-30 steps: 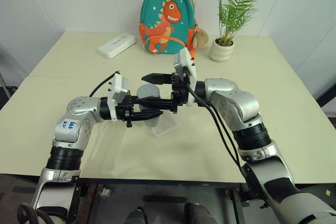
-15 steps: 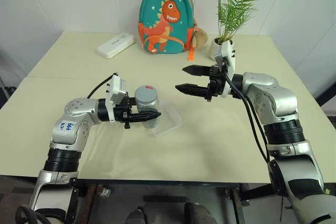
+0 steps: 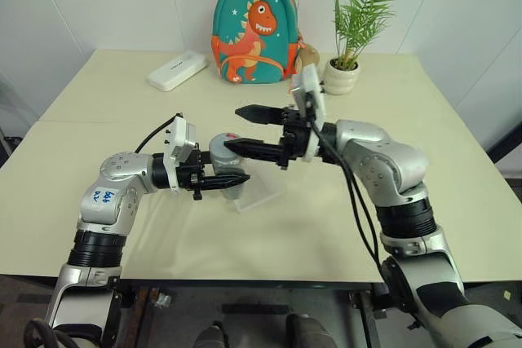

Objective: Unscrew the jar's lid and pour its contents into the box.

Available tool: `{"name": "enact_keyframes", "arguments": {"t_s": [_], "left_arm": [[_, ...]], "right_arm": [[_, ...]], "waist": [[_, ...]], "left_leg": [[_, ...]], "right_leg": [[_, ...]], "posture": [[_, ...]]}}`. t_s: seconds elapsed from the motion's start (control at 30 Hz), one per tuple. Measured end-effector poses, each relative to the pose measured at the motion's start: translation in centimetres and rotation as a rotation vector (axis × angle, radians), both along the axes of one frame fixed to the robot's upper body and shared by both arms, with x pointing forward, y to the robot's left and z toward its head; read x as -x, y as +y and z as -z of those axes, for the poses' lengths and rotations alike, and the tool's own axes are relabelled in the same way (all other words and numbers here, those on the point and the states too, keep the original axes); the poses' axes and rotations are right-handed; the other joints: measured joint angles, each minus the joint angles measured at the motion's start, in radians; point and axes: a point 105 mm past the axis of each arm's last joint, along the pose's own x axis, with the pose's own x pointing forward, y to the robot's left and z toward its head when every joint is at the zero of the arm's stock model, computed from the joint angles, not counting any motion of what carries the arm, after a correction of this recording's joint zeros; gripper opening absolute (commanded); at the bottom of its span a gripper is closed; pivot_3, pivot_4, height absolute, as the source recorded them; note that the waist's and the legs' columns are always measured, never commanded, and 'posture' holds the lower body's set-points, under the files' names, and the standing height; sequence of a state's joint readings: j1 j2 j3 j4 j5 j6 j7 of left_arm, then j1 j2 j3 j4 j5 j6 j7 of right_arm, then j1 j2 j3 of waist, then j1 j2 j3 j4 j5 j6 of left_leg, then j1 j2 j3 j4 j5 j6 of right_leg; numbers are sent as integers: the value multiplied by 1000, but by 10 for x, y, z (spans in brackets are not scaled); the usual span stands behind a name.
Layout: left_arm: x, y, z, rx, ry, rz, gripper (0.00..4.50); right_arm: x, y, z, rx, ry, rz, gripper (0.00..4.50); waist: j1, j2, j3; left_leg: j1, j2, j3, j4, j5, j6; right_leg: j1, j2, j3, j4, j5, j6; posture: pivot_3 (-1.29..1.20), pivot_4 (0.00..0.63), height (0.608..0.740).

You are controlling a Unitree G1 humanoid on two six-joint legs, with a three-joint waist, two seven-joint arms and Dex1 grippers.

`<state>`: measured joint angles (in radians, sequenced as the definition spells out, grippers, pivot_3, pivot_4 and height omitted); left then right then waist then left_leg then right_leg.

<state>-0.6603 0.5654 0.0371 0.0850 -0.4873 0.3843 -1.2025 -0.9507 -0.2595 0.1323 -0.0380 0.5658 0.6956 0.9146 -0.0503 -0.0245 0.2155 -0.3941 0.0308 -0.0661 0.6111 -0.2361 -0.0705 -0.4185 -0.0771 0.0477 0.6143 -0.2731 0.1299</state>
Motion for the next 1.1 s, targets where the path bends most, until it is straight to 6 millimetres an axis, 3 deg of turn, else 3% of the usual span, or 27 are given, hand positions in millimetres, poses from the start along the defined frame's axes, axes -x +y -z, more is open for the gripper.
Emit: {"name": "enact_keyframes", "arguments": {"t_s": [0.17,0.43,1.1], "left_arm": [[0,-1,1,0,2,5,1958],[-1,-3,2,4,6,0,1958],[-2,-4,3,1,11,-8,1958]], "right_arm": [[1,12,9,51,-6,6,4453],[-9,12,8,51,-30,57,4453],[-10,-17,8,77,-27,19,4453]], "waist": [[1,0,0],[-1,0,0],[-3,0,0]], "left_leg": [[0,0,0,0,0,0],[0,0,0,0,0,0],[0,0,0,0,0,0]], "right_leg": [[0,0,0,0,0,0],[0,0,0,0,0,0],[0,0,0,1,0,0]], "posture": [[0,150,740],[0,150,740],[0,150,740]]}}
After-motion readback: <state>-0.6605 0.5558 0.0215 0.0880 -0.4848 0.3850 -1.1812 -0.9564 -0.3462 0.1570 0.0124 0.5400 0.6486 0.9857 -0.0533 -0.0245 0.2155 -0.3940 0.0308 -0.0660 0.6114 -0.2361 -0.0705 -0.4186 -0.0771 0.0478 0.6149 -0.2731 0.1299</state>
